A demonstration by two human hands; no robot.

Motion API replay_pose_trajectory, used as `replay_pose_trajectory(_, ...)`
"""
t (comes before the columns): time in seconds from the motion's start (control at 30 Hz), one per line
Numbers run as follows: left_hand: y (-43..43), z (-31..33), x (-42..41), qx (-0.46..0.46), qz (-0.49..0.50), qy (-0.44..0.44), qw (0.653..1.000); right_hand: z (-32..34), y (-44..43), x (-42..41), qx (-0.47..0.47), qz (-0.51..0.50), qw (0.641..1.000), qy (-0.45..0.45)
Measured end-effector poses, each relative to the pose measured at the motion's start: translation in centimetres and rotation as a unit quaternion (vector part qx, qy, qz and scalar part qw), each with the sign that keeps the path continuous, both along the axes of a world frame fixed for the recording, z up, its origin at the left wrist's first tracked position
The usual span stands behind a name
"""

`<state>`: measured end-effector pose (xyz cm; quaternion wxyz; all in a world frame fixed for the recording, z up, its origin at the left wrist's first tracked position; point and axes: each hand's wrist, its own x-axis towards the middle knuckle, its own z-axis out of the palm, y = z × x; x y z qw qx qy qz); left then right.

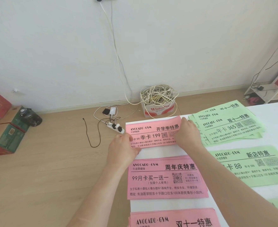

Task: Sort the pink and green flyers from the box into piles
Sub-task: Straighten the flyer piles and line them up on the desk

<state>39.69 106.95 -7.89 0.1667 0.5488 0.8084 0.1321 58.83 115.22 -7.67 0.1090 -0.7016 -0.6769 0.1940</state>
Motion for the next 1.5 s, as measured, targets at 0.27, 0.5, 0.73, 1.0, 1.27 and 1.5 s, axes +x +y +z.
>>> replay_pose_trajectory(0.27,-0.3,-0.2,0.2,0.040,-0.062,0.044,0.996,0.1,0.0,0.2,0.012,-0.021,0.999,-0.037)
replay_pose_trajectory(0.5,-0.3,-0.6,1.1,0.057,-0.131,0.132,0.981,-0.1,-0.5,0.3,0.017,0.051,0.995,-0.079)
replay_pose_trajectory(0.73,1.0,0.8,1.6,-0.031,-0.141,0.133,0.981,3.7,-2.3,4.0,-0.020,0.042,0.997,0.063)
replay_pose_trajectory(1.0,1.0,4.8,5.9,0.128,-0.195,0.057,0.971,8.2,-4.5,16.9,-0.075,0.008,0.996,0.056)
replay_pose_trajectory(1.27,3.6,4.4,17.5,0.055,-0.295,0.041,0.953,5.8,-1.4,24.9,-0.124,0.054,0.991,-0.019)
replay_pose_trajectory(1.5,6.9,0.7,23.9,-0.016,-0.217,0.089,0.972,2.0,4.5,28.8,-0.127,0.046,0.990,0.031)
